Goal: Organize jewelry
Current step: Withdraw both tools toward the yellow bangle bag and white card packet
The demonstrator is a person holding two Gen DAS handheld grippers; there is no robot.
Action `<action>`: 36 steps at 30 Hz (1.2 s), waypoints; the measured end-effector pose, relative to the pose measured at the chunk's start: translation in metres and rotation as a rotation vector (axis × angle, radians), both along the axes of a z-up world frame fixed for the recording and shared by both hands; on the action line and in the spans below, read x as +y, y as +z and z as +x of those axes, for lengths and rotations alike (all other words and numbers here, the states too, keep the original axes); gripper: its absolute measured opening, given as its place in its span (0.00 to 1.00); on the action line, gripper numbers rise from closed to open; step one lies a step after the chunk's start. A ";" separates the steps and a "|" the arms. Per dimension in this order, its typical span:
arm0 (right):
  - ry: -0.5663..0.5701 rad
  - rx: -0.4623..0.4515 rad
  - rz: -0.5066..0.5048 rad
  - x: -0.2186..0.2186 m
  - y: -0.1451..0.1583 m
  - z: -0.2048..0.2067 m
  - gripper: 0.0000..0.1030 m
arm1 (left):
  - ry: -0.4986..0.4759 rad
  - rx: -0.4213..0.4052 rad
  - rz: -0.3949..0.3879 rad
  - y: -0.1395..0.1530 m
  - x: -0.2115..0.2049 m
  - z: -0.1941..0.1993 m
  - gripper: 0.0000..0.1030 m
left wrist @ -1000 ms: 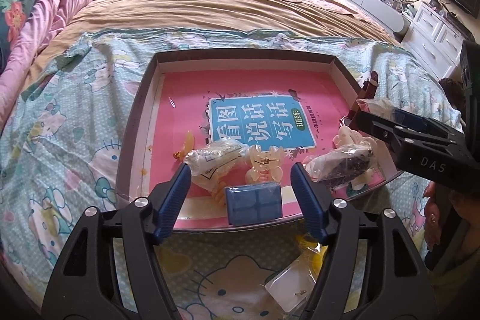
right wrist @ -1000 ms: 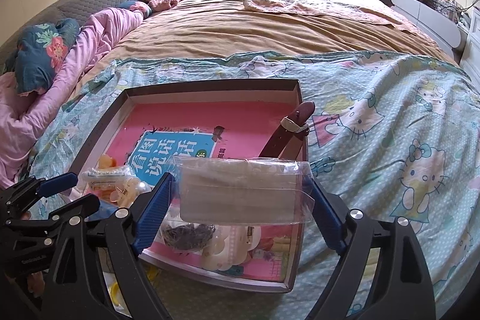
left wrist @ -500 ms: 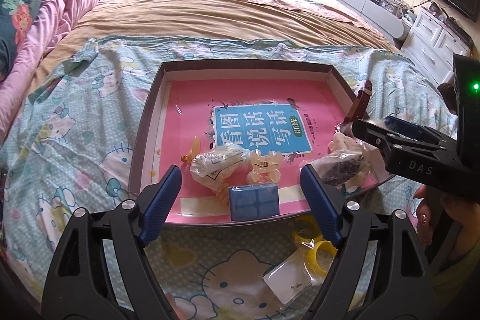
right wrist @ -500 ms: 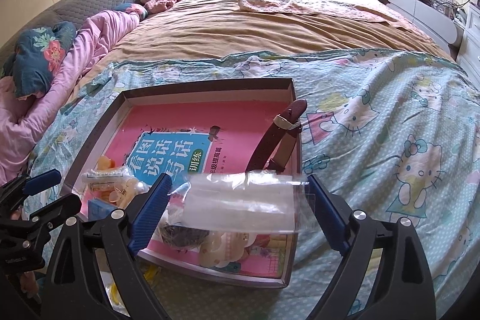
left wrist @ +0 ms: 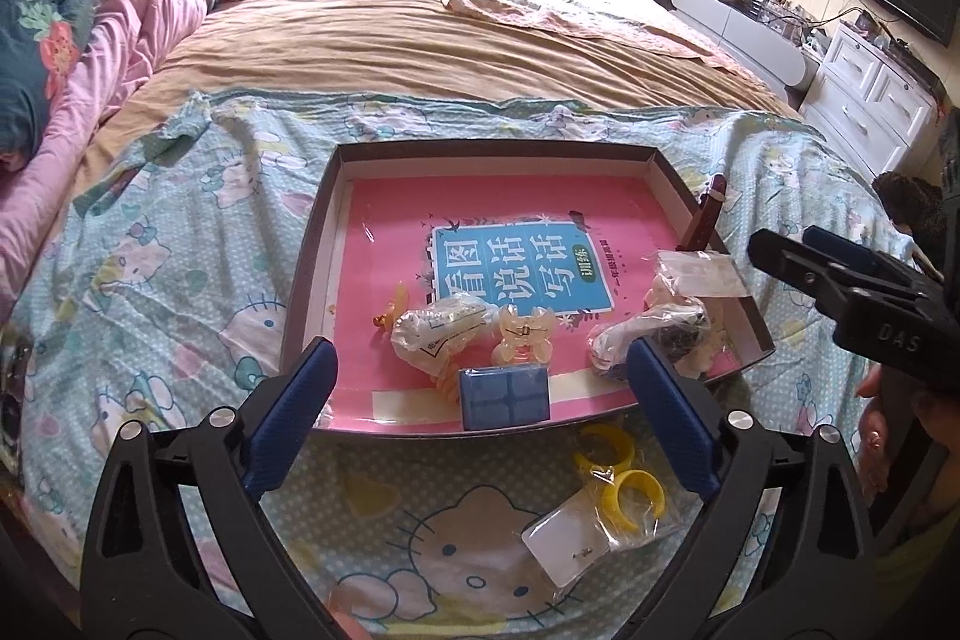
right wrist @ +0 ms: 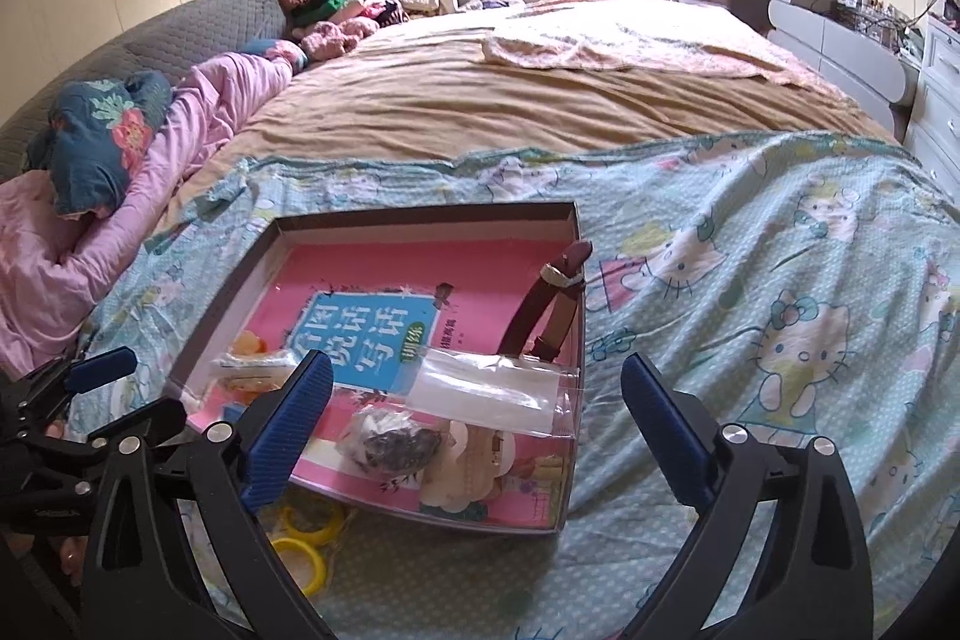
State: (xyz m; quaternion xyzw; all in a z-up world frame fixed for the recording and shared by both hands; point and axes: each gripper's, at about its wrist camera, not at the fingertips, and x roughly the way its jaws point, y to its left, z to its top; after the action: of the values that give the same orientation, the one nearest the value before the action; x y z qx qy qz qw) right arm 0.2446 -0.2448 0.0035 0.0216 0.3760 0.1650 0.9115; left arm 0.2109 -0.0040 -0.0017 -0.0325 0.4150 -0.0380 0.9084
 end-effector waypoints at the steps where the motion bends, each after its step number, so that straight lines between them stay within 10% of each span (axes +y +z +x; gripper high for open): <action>1: 0.003 -0.008 0.000 0.000 0.003 -0.003 0.94 | 0.000 -0.004 -0.002 0.002 0.000 -0.002 0.90; 36: 0.101 -0.059 -0.013 0.014 0.034 -0.069 0.94 | -0.003 -0.026 0.018 0.008 0.012 -0.059 0.91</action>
State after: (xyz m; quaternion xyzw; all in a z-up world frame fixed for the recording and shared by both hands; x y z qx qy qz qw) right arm 0.1759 -0.2310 0.0373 -0.0081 0.3506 0.2090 0.9129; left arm 0.1521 0.0077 0.0063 -0.0230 0.4037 -0.0358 0.9139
